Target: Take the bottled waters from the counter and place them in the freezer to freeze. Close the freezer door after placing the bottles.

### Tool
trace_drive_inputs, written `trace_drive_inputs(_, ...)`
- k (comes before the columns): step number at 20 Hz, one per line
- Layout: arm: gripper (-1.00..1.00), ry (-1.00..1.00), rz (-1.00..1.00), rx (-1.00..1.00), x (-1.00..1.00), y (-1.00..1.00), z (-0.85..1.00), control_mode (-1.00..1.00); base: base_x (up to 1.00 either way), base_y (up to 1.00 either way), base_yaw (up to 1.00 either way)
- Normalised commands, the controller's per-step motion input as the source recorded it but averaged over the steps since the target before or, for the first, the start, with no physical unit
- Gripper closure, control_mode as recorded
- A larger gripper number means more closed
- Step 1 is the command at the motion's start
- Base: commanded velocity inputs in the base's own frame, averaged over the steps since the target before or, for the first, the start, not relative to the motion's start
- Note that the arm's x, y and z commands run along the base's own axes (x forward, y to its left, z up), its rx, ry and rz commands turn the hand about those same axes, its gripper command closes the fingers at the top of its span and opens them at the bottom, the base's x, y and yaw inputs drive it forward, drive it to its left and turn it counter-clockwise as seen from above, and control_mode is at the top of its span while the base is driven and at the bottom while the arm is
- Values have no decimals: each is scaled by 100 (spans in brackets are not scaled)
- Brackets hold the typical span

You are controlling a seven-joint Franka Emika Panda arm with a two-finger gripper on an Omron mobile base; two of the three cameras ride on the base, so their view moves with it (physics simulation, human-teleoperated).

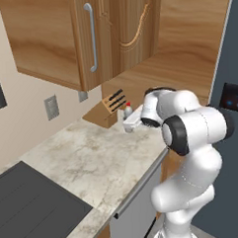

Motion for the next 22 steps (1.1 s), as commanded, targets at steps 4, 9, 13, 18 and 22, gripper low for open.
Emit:
trace_drive_inputs(4,100,1,0,0,-67,0,51,-100,0,0,0)
trace_drive_inputs(9,100,0,0,0,-75,-3,38,-100,0,0,0)
trace_drive_inputs(13,100,0,0,0,-78,-1,51,-100,0,0,0)
trace_drive_inputs(18,100,0,1,1,-66,-1,52,-100,0,0,0)
trace_drive_inputs(22,100,1,1,6,-59,-9,34,-100,0,0,0)
